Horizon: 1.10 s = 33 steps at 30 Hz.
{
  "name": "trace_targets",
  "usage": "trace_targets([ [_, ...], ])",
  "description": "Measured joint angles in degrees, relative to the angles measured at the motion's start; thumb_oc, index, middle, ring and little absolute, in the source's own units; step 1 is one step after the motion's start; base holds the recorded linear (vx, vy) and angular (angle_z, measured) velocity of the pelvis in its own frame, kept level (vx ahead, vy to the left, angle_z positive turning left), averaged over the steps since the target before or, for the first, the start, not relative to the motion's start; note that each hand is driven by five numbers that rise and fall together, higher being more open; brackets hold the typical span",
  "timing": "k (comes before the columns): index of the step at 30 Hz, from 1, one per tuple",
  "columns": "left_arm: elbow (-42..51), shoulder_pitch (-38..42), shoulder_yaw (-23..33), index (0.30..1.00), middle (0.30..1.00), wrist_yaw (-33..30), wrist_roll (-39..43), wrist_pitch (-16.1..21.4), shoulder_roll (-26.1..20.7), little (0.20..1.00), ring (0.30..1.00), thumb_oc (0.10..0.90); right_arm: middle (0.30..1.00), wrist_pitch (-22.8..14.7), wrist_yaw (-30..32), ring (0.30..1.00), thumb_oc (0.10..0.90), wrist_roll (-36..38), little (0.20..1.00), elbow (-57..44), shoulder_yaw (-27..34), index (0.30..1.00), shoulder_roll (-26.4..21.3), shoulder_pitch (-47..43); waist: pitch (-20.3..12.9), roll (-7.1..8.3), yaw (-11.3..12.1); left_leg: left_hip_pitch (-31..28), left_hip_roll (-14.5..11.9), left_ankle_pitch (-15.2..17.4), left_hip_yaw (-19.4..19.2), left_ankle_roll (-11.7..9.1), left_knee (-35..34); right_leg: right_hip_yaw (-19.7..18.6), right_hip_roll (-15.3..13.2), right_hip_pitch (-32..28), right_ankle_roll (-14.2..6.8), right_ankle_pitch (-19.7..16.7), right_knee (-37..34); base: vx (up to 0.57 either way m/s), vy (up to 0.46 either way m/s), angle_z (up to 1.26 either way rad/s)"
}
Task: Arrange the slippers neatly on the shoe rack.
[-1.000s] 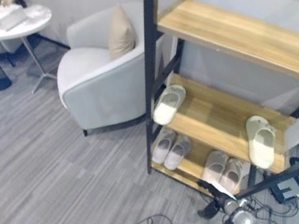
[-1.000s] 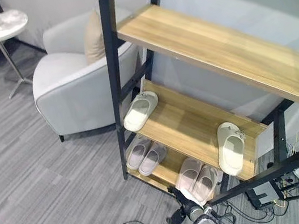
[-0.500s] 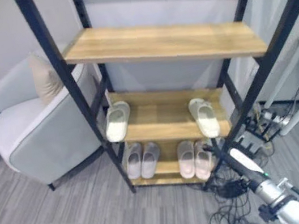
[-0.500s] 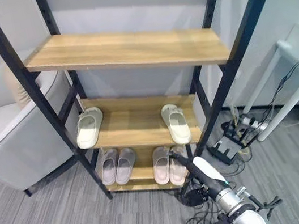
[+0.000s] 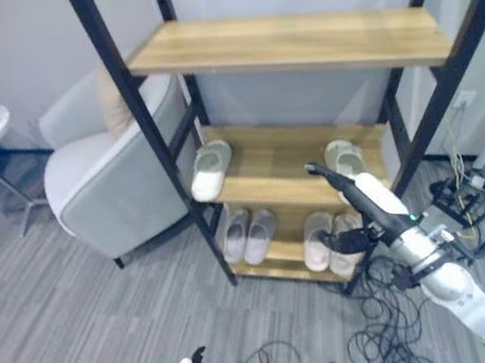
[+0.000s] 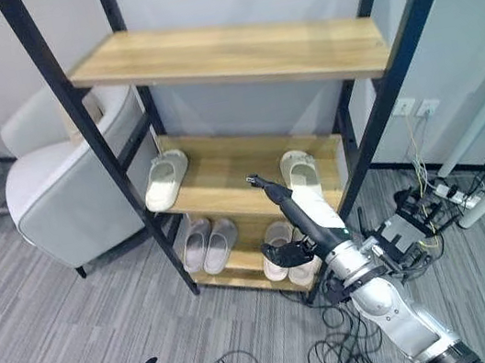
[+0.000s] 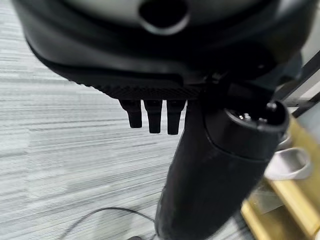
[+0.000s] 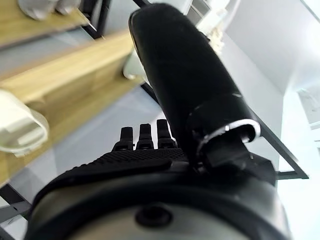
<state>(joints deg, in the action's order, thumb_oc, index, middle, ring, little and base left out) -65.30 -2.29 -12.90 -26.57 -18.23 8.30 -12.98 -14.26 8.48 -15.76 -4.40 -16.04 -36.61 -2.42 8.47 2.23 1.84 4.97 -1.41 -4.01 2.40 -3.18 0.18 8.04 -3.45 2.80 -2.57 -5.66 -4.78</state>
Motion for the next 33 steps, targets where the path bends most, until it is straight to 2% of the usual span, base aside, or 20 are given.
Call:
trace_targets([
  [1,0.2,-1.1,0.1,0.9,0.9,0.4,-0.7,-0.1,-0.5,0.9,0.9,0.8,0.9,0.7,0.1,0.9,0.8,-2.1,0.9,0.6,0.0,0.9,-1.0,-0.6,0.1,0.5,0.1,-0.1,0.8,-0.1,-0.1,0.1,-0.8,-1.1,-0.5,0.9,-0.1,-0.5,-0.3,-0.01,0.127,-0.22],
  [3,0.1,-2.4,-0.3,0.9,0.9,0.9,-0.7,0.0,-0.5,0.9,0.9,0.8,0.9,1.5,0.4,0.9,0.8,-4.6,0.9,0.9,1.2,0.9,-2.1,-1.4,0.1,0.4,0.4,0.2,1.3,-0.4,-1.4,0.4,-2.3,-2.7,-1.0,1.9,-0.3,-0.3,-0.6,-0.07,0.136,-0.33],
  [5,0.3,-3.7,-0.1,0.9,0.9,1.1,-0.3,-0.1,-0.3,0.9,0.9,0.8,0.9,1.8,3.1,0.9,0.8,-4.9,0.9,2.8,2.5,0.9,-1.9,-4.0,0.9,-0.53,0.1,1.1,2.1,-2.0,-2.3,2.3,-3.9,-2.9,-1.9,3.8,-1.2,-1.0,-0.5,-0.14,0.141,-0.28],
  [6,-0.3,-3.6,-0.4,0.9,0.9,1.2,0.0,0.0,-0.2,0.9,0.9,0.8,0.9,2.3,4.5,0.9,0.8,-4.8,0.9,5.9,2.4,0.9,-2.1,-8.5,0.9,-0.44,0.1,2.3,2.3,-2.0,-3.0,2.2,-4.0,-3.4,-2.2,5.6,-2.0,-1.4,-0.6,-0.05,0.117,-0.21],
  [8,0.0,-2.2,-0.3,0.9,0.9,1.0,0.7,0.4,-0.2,0.9,0.9,0.8,0.9,4.4,6.2,0.9,0.8,-3.8,0.9,8.2,2.7,0.9,-2.7,-15.3,1.5,-1.35,0.5,5.6,2.8,-3.0,-3.5,2.4,-4.4,-4.5,-2.5,9.3,-2.7,-1.7,-0.5,0.0,0.11,-0.16],
  [9,-0.2,-0.8,-0.3,0.9,0.9,1.1,2.0,0.4,-0.1,0.9,0.9,0.8,0.9,4.6,7.1,0.9,0.8,-3.1,0.9,8.9,3.7,0.9,-2.8,-17.6,2.0,-1.9,1.0,6.4,3.0,-3.6,-3.7,2.9,-4.6,-4.7,-2.7,10.1,-2.9,-2.9,-0.2,0.03,0.062,0.05],
  [11,-0.1,0.2,0.0,0.9,0.9,0.7,2.7,0.4,-0.1,0.9,0.9,0.8,0.9,4.7,8.5,0.9,0.8,-1.0,0.9,9.9,4.0,0.9,-2.6,-18.9,2.2,-1.8,1.7,6.4,3.8,-3.7,-3.4,3.2,-4.6,-4.9,-3.1,10.1,-2.7,-5.6,-0.2,0.05,0.079,0.13],
  [12,0.7,2.2,0.6,0.9,0.9,0.5,4.5,0.7,-0.1,0.9,0.9,0.8,0.9,4.7,9.1,0.9,0.8,0.7,0.9,10.1,3.9,0.9,-4.4,-22.3,3.1,-1.87,3.6,6.5,3.8,-3.4,-3.3,3.4,-4.5,-5.1,-2.9,10.2,-2.1,-5.8,-0.2,0.06,0.084,0.04],
  [19,2.0,6.0,0.7,0.9,0.9,0.6,6.5,1.8,-0.3,0.9,0.9,0.8,0.9,5.0,11.3,0.9,0.8,1.3,0.9,19.7,2.5,0.9,-14.2,-32.4,4.9,1.0,4.3,8.5,4.1,-3.5,-2.6,4.1,-4.5,-4.9,-3.3,11.8,-2.2,-5.8,-0.1,0.01,0.016,0.04],
  [20,2.0,6.3,0.7,0.9,0.9,0.6,6.7,1.8,-0.4,0.9,0.9,0.8,0.9,4.9,11.4,0.9,0.8,1.4,0.9,21.3,0.4,0.9,-16.0,-34.3,5.0,1.26,4.1,9.0,4.2,-3.5,-2.6,4.1,-4.5,-4.9,-3.3,12.3,-2.2,-5.8,-0.1,0.0,0.001,0.08],
  [22,1.8,7.3,0.9,0.9,0.9,0.6,6.8,1.8,-0.3,0.9,0.9,0.8,0.9,4.9,8.7,0.9,0.8,1.3,0.9,26.2,-7.8,0.9,-23.4,-40.0,5.2,1.72,3.6,10.0,4.4,-3.6,-2.3,4.3,-4.5,-4.7,-3.4,13.2,-2.3,-5.9,-0.1,0.01,0.002,0.03],
  [24,1.9,7.3,1.4,0.9,0.9,0.5,6.9,1.8,-0.4,0.9,0.9,0.8,0.9,4.3,7.2,0.9,0.8,1.3,0.9,28.4,-14.7,0.9,-27.8,-44.4,5.4,2.12,3.5,10.5,4.4,-3.5,-2.4,4.1,-4.3,-4.8,-3.4,13.6,-2.3,-5.9,-0.1,0.0,0.0,0.0],
  [25,1.6,7.5,1.4,0.9,0.9,0.6,7.0,1.8,-0.6,0.9,0.9,0.8,0.9,4.1,5.9,0.9,0.8,1.2,0.9,29.1,-15.2,0.9,-29.3,-45.2,5.7,2.66,3.5,10.8,4.3,-3.5,-2.2,4.2,-4.3,-4.6,-3.4,13.9,-2.3,-5.9,-0.1,0.0,0.0,0.0],
  [29,-1.2,7.9,1.9,0.9,0.9,0.7,9.0,1.6,-0.7,0.9,0.9,0.8,0.9,4.3,3.3,0.9,0.8,1.4,0.9,30.2,-18.7,0.9,-30.3,-48.9,6.4,4.04,2.8,10.9,4.3,-3.4,-2.8,4.1,-4.1,-5.3,-3.3,14.1,-2.4,-5.9,-0.1,0.0,0.003,-0.07],
  [33,-1.7,7.8,2.0,0.9,0.9,1.0,9.5,1.7,-1.0,0.9,0.9,0.8,0.9,4.0,1.3,0.9,0.8,1.2,0.9,32.3,-25.7,0.9,-31.3,-54.9,6.5,4.23,2.9,12.5,4.4,-2.7,-3.4,4.0,-2.9,-5.9,-3.4,15.3,-2.5,-6.2,-0.1,0.0,0.004,-0.05],
])
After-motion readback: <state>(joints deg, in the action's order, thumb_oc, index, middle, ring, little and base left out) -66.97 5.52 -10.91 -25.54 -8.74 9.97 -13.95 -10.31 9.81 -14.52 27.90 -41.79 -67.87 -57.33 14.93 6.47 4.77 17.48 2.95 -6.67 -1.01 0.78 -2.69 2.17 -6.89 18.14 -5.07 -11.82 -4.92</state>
